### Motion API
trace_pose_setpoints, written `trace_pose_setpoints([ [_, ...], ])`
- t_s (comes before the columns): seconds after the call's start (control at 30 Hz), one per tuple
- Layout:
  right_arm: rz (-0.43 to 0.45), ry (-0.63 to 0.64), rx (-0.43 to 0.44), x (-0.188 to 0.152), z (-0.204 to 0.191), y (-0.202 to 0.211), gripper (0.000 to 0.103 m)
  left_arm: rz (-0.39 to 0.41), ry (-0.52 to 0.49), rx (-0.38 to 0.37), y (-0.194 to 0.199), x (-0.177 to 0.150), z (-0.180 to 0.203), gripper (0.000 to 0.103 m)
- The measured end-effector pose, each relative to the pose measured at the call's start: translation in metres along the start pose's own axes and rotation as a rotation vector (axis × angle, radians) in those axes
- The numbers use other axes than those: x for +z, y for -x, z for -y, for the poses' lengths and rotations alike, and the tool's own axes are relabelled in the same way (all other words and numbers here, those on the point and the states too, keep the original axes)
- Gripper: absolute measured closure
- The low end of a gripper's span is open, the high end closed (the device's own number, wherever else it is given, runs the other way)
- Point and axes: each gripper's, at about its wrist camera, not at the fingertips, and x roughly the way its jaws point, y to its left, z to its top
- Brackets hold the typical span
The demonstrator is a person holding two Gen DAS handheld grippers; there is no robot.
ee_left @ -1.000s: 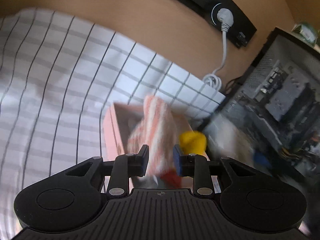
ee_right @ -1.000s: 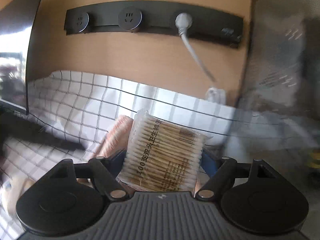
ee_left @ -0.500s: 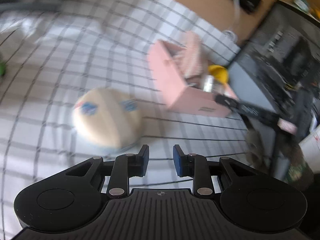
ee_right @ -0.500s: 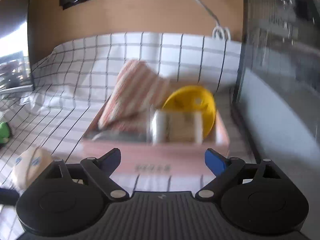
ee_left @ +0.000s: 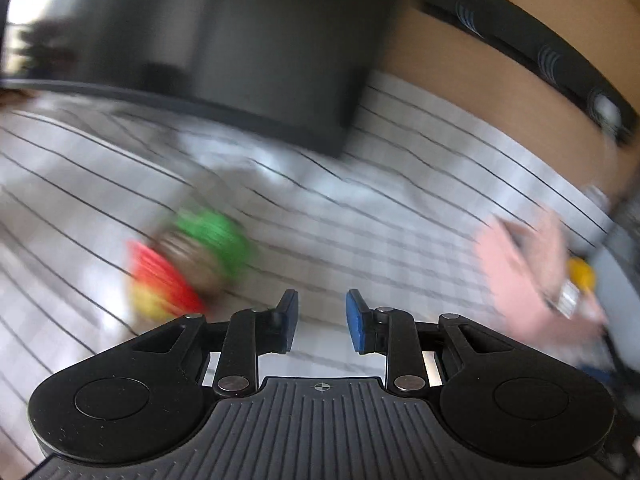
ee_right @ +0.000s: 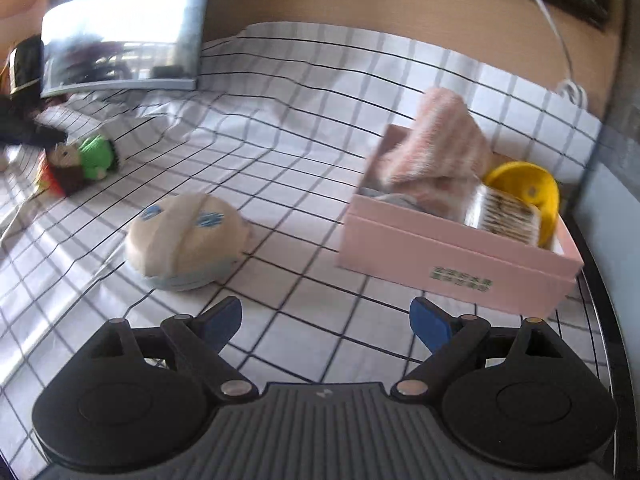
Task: Organize soft objects
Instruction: 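Grasp the green crocheted doll with the left tool while the right tool reaches the beige cushion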
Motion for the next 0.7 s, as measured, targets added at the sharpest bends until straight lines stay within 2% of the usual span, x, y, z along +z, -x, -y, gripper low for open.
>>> trace_pose_setpoints([
  [0.13,-0.010,0.027,0.016,0.000,-0.009,0.002,0.012,0.078,0.043,0.138,-0.002,0.030,-0.048,0.074],
  [0.27,-0.021,0.016,0.017,-0.004,-0.010,0.006,0.012,0.057,0.157,0.187,-0.019,0.055,-0.097,0.074],
  [0.33,-0.034,0.008,0.010,-0.008,-0.009,0.006,0.012,0.001,0.198,0.191,-0.033,0.061,-0.115,0.074],
  [0.5,-0.065,-0.014,0.001,-0.017,-0.006,0.006,0.011,-0.073,0.166,0.124,-0.055,0.057,-0.121,0.069],
  [0.7,-0.055,-0.010,0.003,-0.017,-0.009,0.011,0.011,-0.174,0.083,0.001,-0.065,0.045,-0.087,0.068],
])
